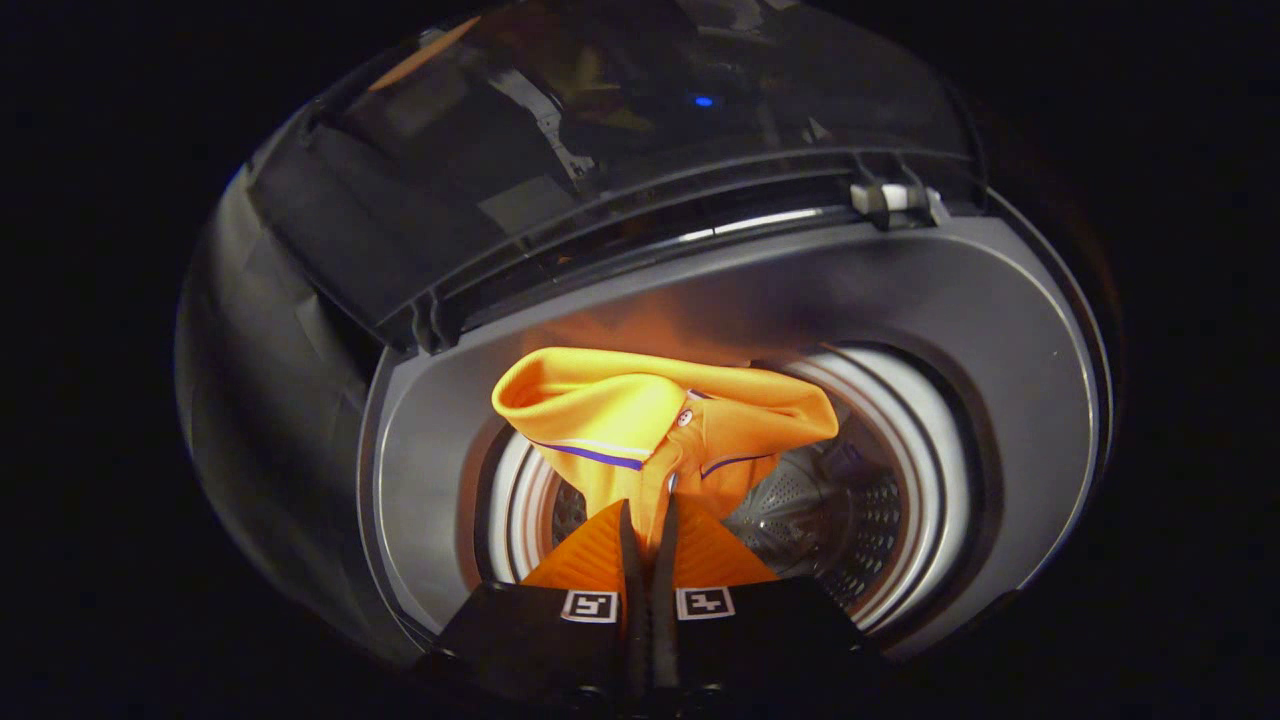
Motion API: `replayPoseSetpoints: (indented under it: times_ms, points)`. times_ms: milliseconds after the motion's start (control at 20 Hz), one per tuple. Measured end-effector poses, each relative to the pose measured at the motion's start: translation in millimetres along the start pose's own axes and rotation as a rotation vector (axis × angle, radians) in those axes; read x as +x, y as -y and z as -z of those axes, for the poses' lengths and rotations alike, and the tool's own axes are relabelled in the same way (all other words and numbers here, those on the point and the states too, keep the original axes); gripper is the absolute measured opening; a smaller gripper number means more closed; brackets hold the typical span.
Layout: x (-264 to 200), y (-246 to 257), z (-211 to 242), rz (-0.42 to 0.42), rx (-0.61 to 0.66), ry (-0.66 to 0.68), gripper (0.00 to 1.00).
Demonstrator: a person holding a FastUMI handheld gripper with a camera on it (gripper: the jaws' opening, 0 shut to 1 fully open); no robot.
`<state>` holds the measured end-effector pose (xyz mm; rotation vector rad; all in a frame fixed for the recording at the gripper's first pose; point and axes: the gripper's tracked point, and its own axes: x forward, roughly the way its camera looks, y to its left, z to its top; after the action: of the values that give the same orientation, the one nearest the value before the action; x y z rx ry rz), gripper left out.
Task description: Put the clothes into the washing machine and then close the washing machine lid.
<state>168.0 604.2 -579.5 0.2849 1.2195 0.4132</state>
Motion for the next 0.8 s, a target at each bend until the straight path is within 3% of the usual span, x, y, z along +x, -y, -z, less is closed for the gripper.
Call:
replayPoseSetpoints:
  times_ms: [350,650,800]
  points:
    - [1.4,19.0,4.4,0.118,0.006,-0.073,0.08]
    - [-0.6,21.4,6.6,0.107,-0.013,-0.118,0.08]
    - [-12.0,25.0,28.7,0.103,0.001,-0.242,0.47]
